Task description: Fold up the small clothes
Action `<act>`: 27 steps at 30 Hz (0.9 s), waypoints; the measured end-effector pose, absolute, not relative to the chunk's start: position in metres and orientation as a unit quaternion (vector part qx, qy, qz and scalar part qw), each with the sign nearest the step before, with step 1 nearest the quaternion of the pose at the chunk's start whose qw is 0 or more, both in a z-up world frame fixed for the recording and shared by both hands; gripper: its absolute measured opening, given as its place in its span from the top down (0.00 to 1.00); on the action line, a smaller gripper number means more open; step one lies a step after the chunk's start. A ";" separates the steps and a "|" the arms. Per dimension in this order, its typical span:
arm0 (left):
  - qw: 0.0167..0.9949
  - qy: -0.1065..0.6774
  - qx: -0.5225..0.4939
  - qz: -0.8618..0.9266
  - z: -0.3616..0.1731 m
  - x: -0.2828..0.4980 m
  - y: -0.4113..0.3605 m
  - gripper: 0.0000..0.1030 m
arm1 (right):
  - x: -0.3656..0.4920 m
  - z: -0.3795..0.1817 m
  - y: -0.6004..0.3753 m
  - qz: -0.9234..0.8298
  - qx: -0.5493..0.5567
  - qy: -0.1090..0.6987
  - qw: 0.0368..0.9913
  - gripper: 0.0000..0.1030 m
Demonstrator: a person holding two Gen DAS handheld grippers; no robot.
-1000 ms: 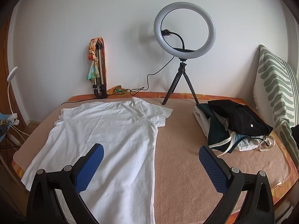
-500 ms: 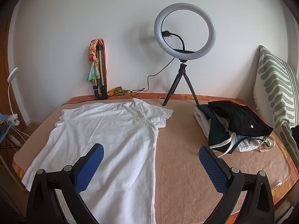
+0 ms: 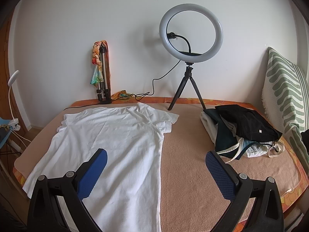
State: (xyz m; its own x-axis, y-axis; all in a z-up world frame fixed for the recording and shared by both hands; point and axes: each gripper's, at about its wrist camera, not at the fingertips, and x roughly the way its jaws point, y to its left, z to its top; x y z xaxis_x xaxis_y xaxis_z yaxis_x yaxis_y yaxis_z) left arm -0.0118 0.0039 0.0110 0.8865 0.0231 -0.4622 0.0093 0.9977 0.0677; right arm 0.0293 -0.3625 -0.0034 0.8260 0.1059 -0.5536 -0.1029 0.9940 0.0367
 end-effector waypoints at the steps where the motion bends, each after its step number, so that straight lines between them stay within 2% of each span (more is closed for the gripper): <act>1: 0.971 0.238 0.034 0.004 0.011 -0.011 0.004 0.01 | 0.029 -0.003 -0.362 0.055 0.003 0.290 0.955 0.00; 27: 0.970 0.241 0.035 0.010 0.007 -0.016 0.009 0.01 | 0.031 0.003 -0.358 0.053 0.002 0.280 0.958 0.00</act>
State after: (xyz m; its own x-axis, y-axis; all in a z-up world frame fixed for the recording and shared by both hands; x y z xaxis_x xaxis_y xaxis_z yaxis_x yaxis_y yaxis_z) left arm -0.0158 0.0091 0.0069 0.8839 0.0353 -0.4663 -0.0018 0.9974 0.0721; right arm 0.0315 -0.3578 0.0034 0.8372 0.1036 -0.5371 -0.1010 0.9943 0.0343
